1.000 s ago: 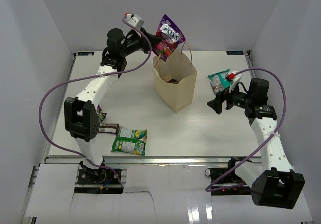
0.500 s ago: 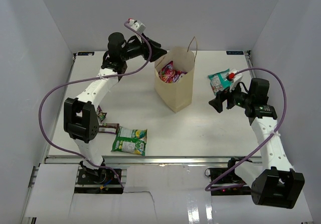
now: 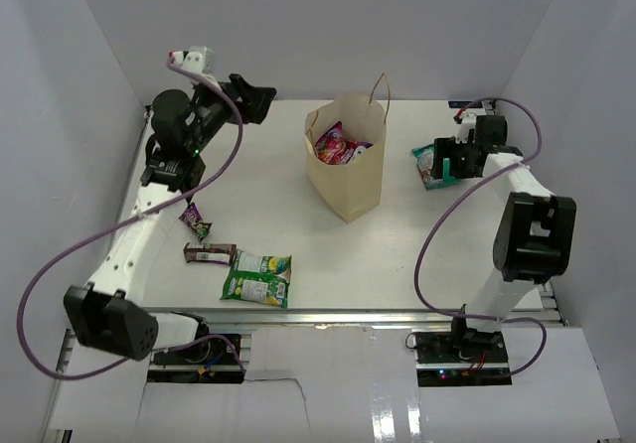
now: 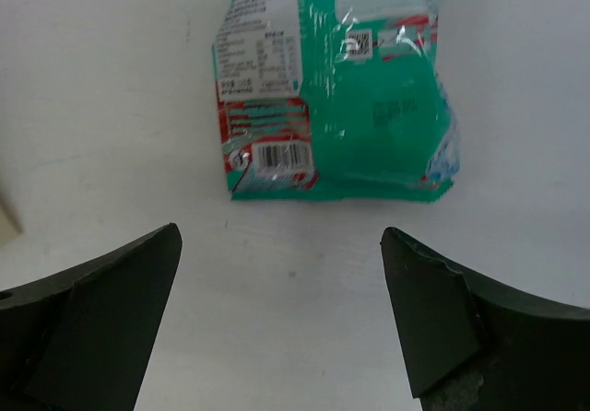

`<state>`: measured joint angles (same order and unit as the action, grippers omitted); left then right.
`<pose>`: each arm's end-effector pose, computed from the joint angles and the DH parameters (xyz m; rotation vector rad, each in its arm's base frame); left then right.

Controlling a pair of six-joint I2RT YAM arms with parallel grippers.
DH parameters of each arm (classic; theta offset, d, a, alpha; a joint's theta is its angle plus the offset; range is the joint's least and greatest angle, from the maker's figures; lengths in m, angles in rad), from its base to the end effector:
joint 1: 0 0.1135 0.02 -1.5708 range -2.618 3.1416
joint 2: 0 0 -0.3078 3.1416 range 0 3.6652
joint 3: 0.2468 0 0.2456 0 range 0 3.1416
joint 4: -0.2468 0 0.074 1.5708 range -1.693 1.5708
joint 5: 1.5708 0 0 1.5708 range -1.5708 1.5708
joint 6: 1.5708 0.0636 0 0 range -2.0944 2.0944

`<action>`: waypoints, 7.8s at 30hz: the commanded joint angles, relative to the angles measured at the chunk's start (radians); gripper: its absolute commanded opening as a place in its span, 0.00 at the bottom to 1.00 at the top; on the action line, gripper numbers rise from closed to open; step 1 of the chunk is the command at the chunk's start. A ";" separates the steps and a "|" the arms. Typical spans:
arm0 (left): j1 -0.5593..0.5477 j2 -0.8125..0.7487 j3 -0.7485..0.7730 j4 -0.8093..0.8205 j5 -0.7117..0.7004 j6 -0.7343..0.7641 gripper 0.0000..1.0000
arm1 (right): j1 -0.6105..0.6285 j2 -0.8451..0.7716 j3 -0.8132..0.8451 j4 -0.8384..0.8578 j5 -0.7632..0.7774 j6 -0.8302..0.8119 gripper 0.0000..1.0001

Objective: Place the snacks into the paper bag

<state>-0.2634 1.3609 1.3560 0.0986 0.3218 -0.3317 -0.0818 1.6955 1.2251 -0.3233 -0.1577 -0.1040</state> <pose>0.3115 -0.1048 0.4859 0.2160 1.5082 -0.7158 0.3932 -0.0222 0.2669 -0.1022 2.3518 0.0957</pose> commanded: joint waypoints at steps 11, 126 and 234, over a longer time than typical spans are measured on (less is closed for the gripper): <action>0.018 -0.659 -0.609 -0.560 -0.182 -0.269 0.93 | -0.044 0.452 0.517 -0.125 -0.105 -0.382 0.93; 0.320 0.336 -0.241 -0.859 -0.667 -0.429 0.65 | 0.287 -0.620 -0.189 0.047 -0.462 -0.341 0.98; -0.243 -1.020 -0.623 -0.990 -0.681 -0.704 0.84 | 1.013 0.038 0.102 -0.061 -0.745 -0.538 0.08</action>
<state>-0.5076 0.3298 0.7731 -0.8902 -0.3950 -0.9932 0.9882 1.8828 1.3056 -0.2531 -0.5926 -0.3504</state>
